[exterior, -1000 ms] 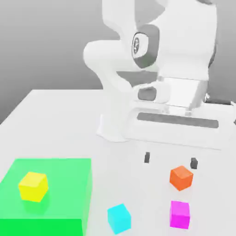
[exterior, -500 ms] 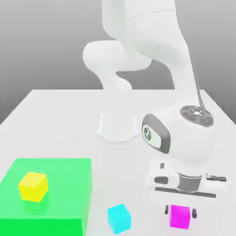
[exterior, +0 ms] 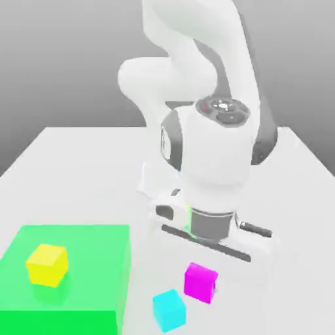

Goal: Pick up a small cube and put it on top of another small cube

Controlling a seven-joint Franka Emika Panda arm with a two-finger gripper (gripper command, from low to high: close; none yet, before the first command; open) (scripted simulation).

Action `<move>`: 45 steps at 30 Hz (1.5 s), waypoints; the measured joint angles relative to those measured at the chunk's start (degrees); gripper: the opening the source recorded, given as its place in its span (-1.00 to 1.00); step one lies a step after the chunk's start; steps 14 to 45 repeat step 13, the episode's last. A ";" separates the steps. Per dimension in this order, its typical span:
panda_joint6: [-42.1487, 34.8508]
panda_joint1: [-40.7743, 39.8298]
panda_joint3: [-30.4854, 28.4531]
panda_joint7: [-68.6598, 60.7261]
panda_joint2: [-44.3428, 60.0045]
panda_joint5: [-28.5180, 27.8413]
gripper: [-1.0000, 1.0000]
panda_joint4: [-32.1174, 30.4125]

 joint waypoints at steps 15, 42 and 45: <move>-3.03 -19.76 -3.51 7.95 -2.58 5.63 1.00 1.29; -3.03 -19.76 -3.51 7.95 -2.58 5.63 1.00 1.29; -3.03 -19.76 -3.51 7.95 -2.58 5.63 1.00 1.29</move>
